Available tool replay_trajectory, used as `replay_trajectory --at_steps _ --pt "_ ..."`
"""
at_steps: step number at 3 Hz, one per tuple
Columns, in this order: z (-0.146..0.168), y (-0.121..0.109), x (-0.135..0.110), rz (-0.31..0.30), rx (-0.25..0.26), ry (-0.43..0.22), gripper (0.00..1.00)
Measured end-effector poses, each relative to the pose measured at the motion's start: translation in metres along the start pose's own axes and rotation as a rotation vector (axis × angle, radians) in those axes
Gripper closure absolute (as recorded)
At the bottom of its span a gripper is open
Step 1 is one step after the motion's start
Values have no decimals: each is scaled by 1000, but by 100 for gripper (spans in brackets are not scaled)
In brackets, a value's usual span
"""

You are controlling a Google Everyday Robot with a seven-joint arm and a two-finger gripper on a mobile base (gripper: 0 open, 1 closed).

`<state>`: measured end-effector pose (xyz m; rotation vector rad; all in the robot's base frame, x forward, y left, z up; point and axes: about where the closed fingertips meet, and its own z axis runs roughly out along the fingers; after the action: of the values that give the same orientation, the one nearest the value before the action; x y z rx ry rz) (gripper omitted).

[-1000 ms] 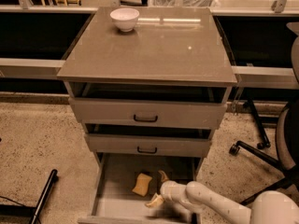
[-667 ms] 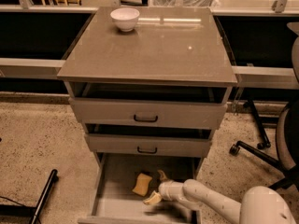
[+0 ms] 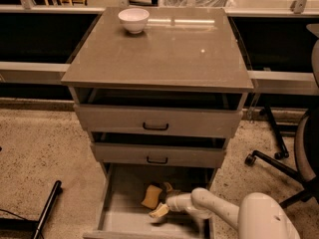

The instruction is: Pick sponge from bottom drawer and place on counter

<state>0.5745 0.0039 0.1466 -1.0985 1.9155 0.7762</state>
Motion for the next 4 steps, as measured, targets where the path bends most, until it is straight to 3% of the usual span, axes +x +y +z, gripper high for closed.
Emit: replay_trajectory --at_steps 1,2,4 --pt "9 -1 9 2 -18 11 0" --pt "15 0 9 -38 -47 -20 18" --pt "30 6 5 -88 -125 -69 65"
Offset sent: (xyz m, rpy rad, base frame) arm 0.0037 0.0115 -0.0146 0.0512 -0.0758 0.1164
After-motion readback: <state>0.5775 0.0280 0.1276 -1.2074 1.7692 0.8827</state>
